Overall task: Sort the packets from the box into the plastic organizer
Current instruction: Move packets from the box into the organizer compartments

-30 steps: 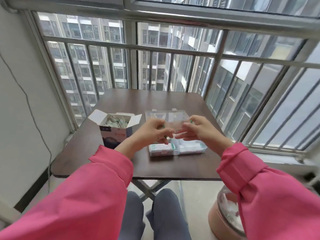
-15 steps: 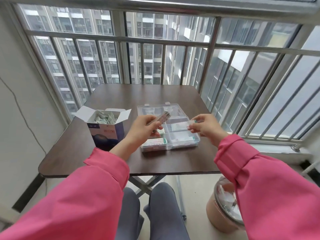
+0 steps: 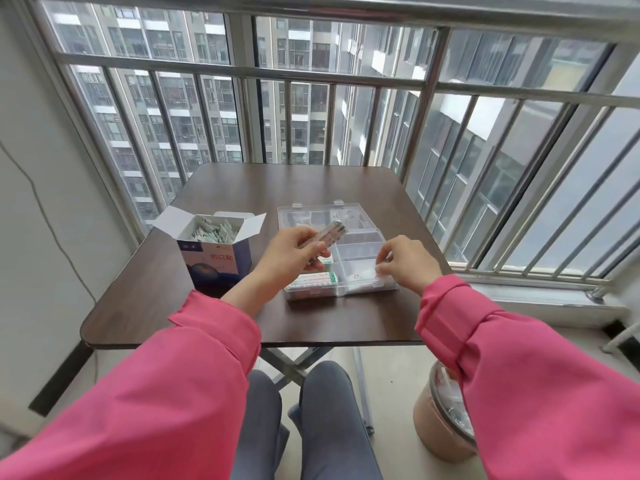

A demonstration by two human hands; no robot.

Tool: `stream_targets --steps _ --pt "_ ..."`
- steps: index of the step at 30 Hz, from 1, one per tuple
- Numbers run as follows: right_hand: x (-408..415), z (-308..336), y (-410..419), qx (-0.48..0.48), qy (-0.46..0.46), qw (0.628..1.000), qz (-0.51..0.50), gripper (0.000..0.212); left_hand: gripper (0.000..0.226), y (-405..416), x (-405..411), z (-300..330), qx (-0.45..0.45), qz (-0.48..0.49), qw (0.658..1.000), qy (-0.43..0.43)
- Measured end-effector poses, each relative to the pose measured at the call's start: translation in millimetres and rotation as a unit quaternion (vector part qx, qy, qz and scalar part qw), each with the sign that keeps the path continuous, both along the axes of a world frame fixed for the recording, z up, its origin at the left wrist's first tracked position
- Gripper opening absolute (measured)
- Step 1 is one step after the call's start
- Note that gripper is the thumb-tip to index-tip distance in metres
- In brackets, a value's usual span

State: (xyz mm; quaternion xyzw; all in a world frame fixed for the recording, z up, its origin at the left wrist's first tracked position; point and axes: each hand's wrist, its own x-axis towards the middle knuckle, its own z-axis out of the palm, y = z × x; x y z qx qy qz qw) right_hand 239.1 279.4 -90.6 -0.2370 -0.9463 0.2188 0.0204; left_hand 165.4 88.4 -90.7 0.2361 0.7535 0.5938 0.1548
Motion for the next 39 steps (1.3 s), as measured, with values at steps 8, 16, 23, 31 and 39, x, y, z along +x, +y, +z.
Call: stream_targets --steps 8,16,23,31,39 --pt "-3.1 0.3 -6.4 0.073 -0.018 0.997 -0.026 0.016 0.012 -0.3 6.4 4.9 0.026 -0.021 0.999 -0.023" --pt "-6.8 11.0 -10.9 -0.159 0.152 0.974 0.045 0.013 0.016 -3.3 8.8 3.4 0.054 -0.021 0.998 -0.03" --pt "-6.2 17.6 -31.7 -0.358 0.196 0.906 0.113 0.008 0.014 -2.4 14.4 4.4 0.07 -0.083 0.992 -0.07" --pt "-8.2 15.8 -41.7 -0.338 0.252 0.9 0.113 0.018 0.017 -11.2 5.6 2.4 0.026 0.007 0.999 -0.037" --pt "-6.1 16.2 -48.2 -0.355 0.276 0.887 0.109 0.02 0.01 -20.8 5.2 7.6 0.066 -0.015 0.99 -0.122"
